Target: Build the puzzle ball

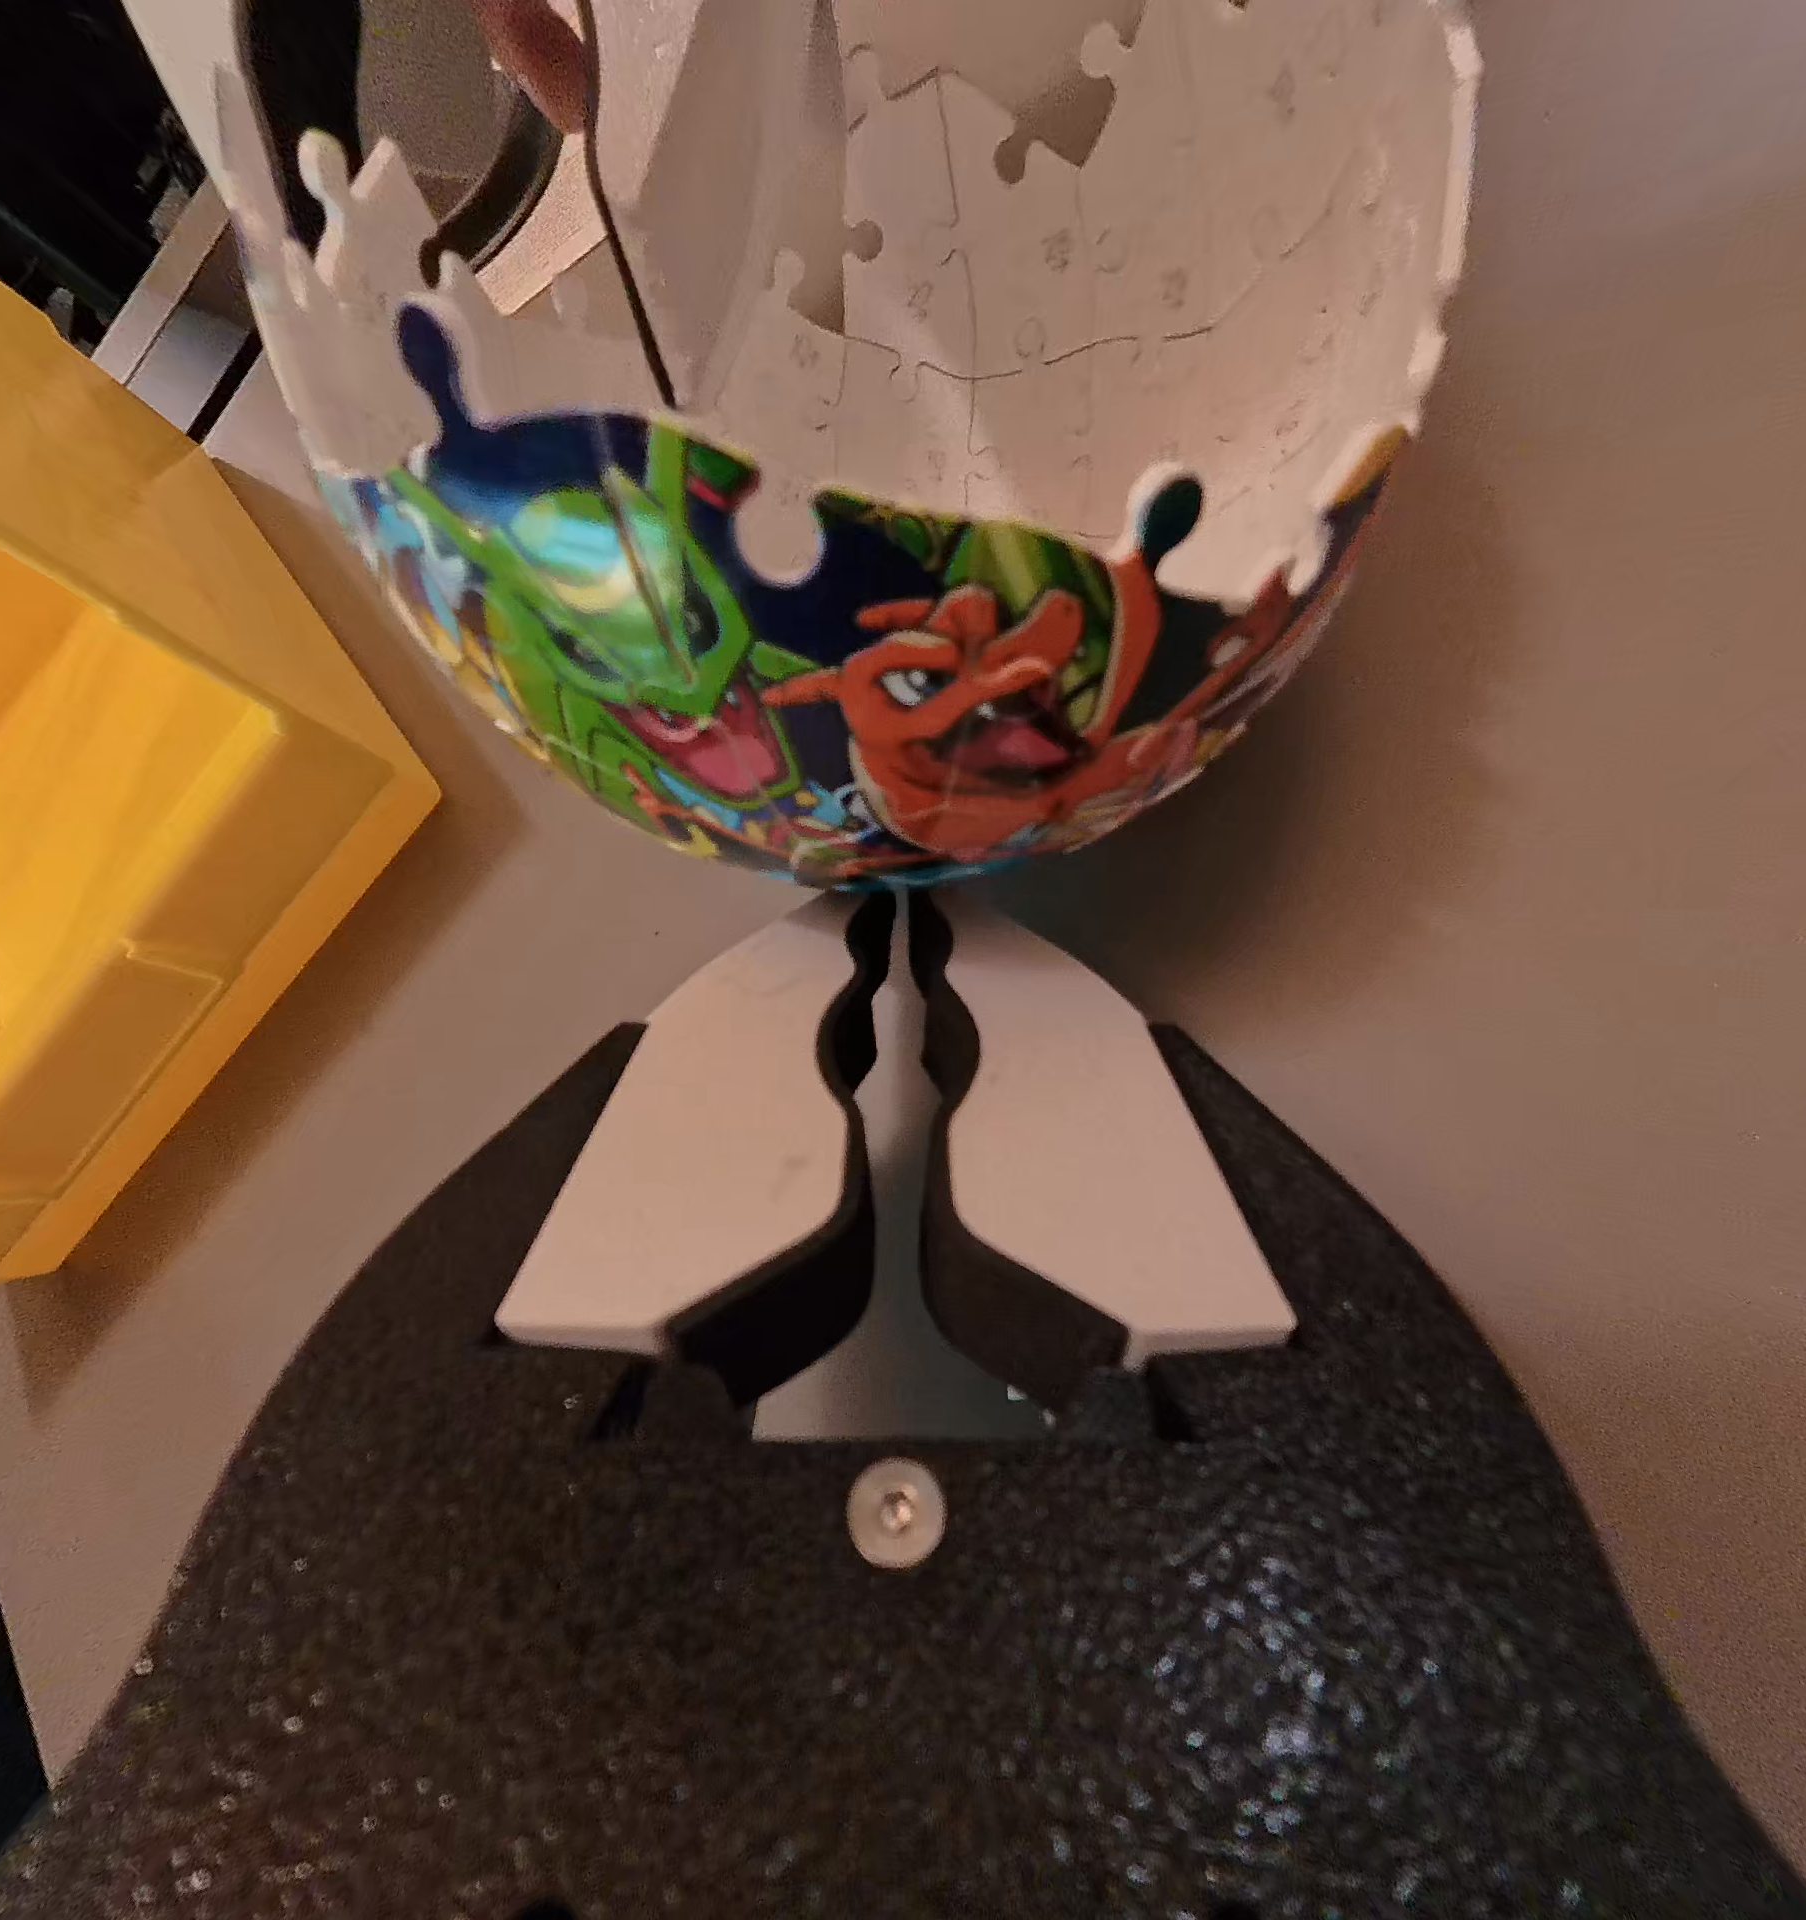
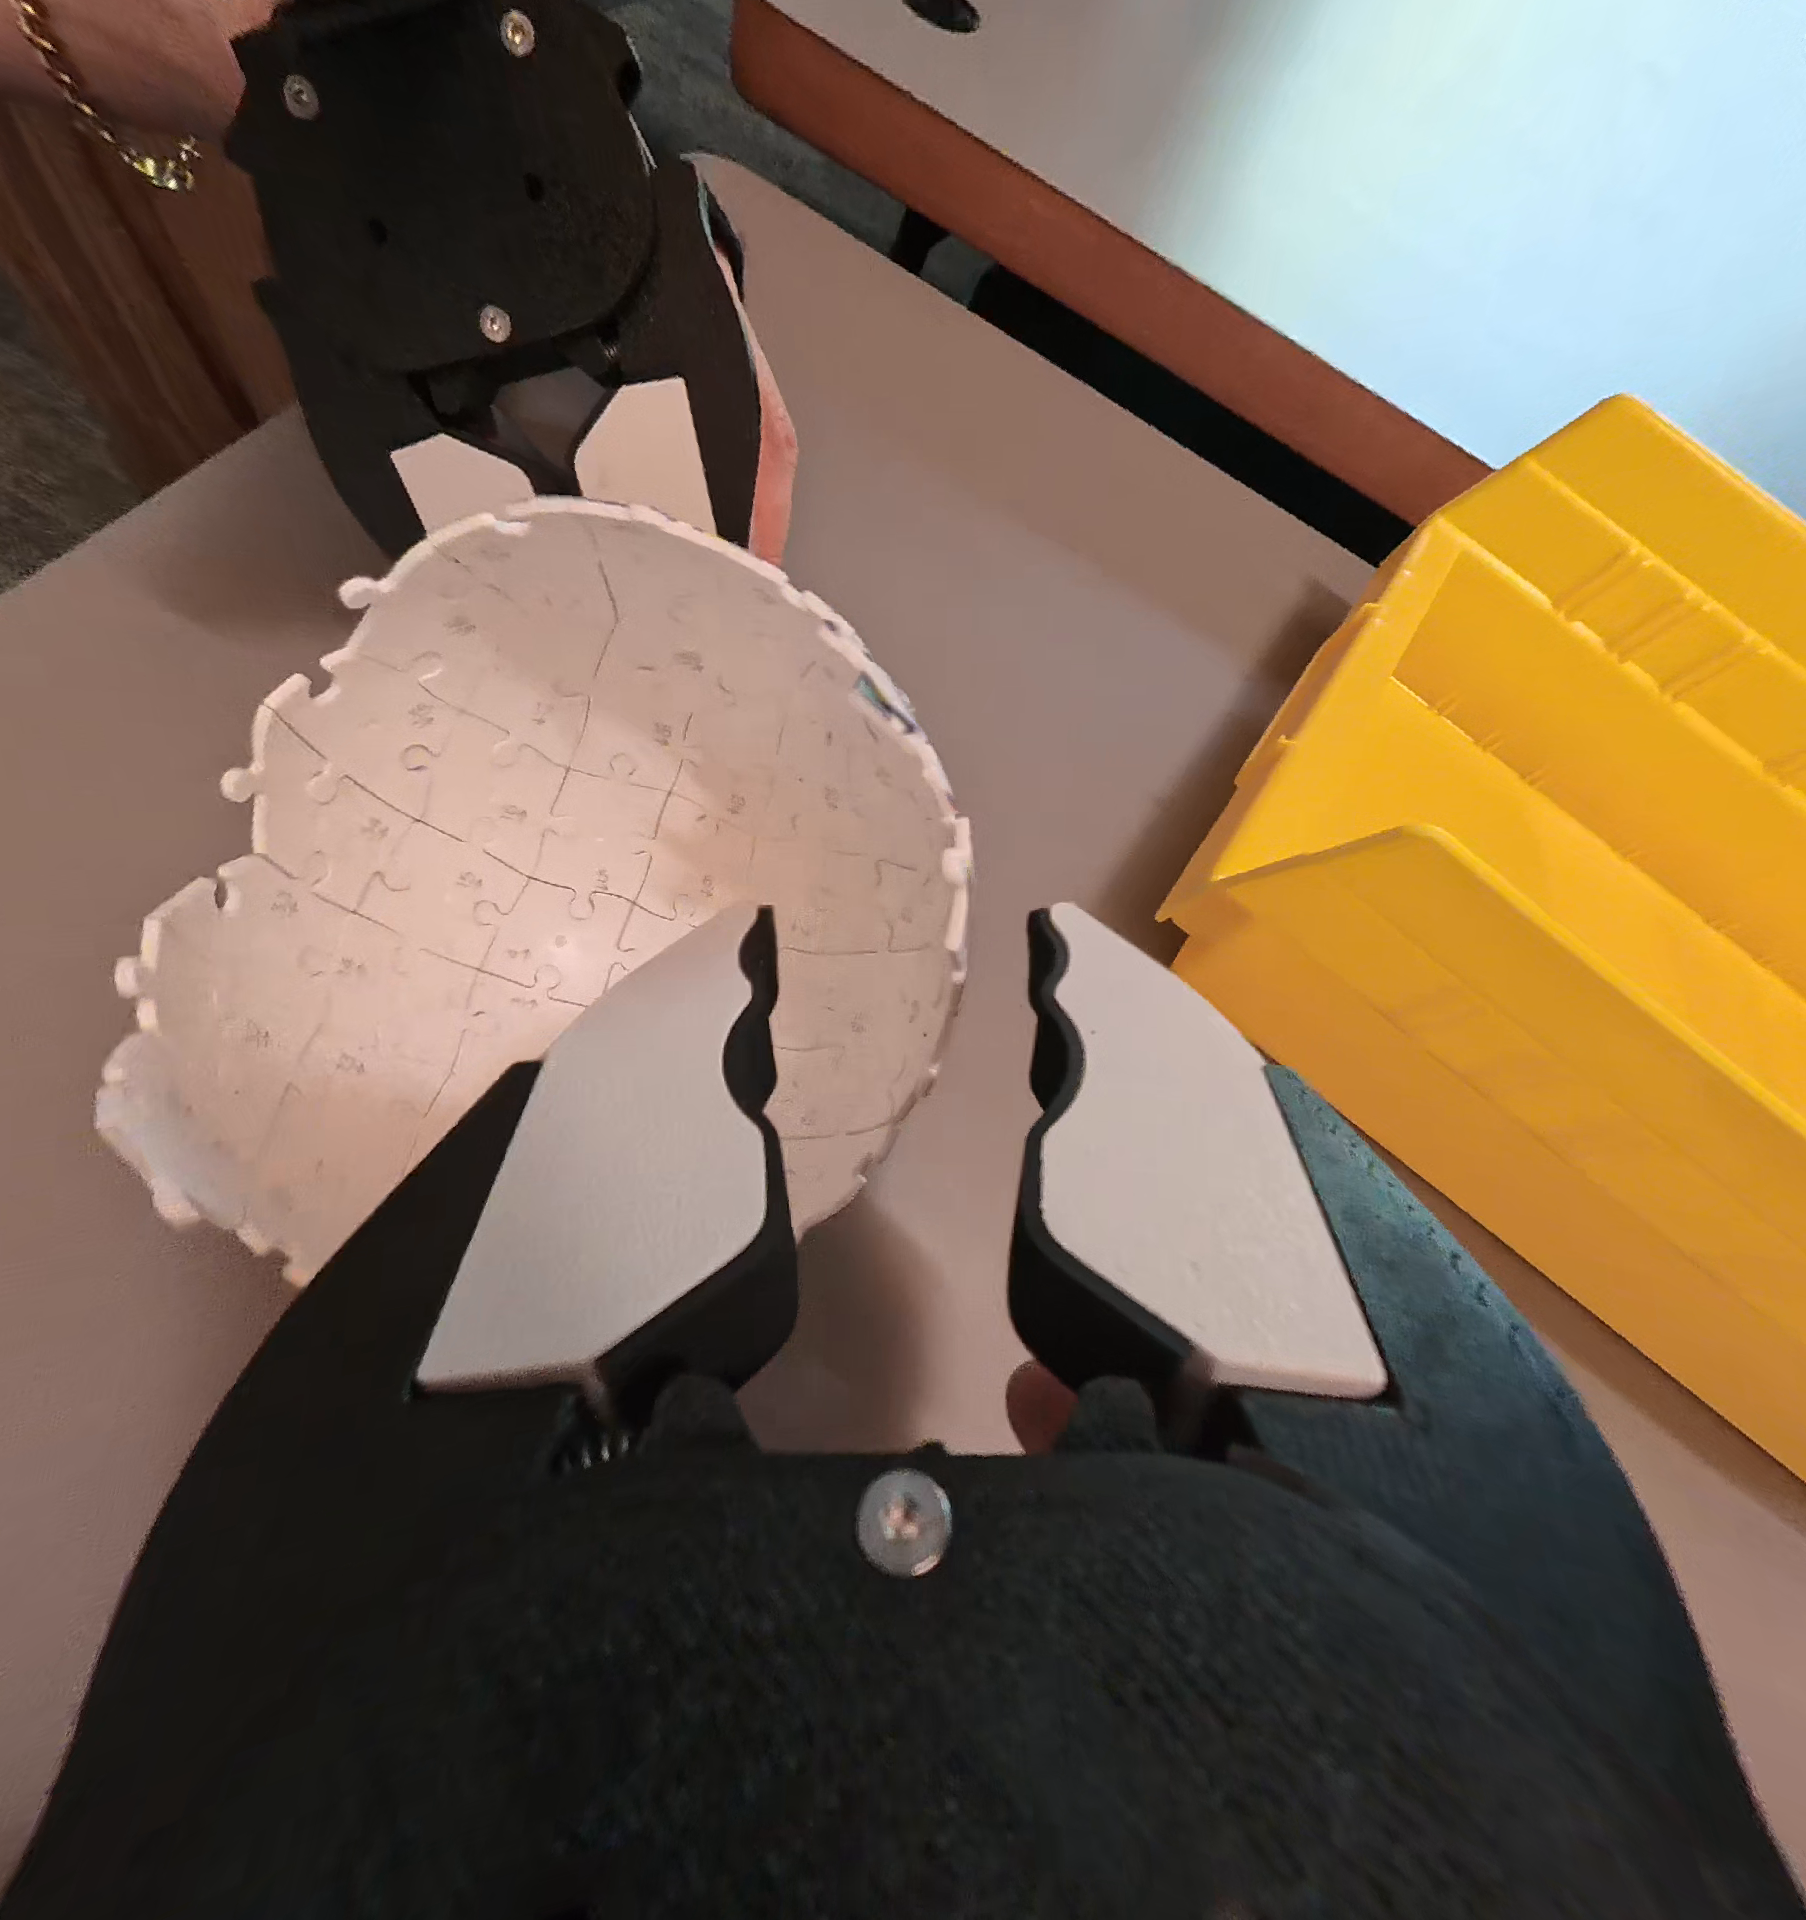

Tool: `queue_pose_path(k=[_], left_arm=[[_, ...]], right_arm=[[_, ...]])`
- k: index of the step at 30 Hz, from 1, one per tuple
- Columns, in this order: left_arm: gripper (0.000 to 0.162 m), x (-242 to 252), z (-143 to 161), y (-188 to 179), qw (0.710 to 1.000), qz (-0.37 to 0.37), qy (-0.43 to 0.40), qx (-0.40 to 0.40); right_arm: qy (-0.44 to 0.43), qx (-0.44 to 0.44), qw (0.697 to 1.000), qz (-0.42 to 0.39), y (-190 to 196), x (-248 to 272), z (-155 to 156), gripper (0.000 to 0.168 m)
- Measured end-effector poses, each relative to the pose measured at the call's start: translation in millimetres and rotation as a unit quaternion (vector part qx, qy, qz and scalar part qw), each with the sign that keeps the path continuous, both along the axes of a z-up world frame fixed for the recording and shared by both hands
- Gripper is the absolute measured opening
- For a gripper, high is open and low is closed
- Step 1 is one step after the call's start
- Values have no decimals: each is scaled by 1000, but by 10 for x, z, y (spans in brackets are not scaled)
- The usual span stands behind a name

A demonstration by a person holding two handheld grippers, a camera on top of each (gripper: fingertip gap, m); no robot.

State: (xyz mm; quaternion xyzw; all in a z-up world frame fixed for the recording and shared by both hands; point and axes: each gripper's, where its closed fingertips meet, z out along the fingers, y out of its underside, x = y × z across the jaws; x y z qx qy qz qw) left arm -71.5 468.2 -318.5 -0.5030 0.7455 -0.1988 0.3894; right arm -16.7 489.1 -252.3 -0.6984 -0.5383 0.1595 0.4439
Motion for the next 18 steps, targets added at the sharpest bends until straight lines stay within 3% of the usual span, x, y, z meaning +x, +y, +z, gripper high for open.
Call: queue_pose_path(k=[10,12,18], left_arm=[[5,1,3,12,1000,4,0,0],[6,0,7,17,1000,6,-1,3],[27,-233,155,80,1000,29,12,-1]], right_arm=[[99,60,989,-94,25,475,688,72],[98,70,985,-120,-28,574,742,79],[97,71,980,-162,-464,676,752,80]])
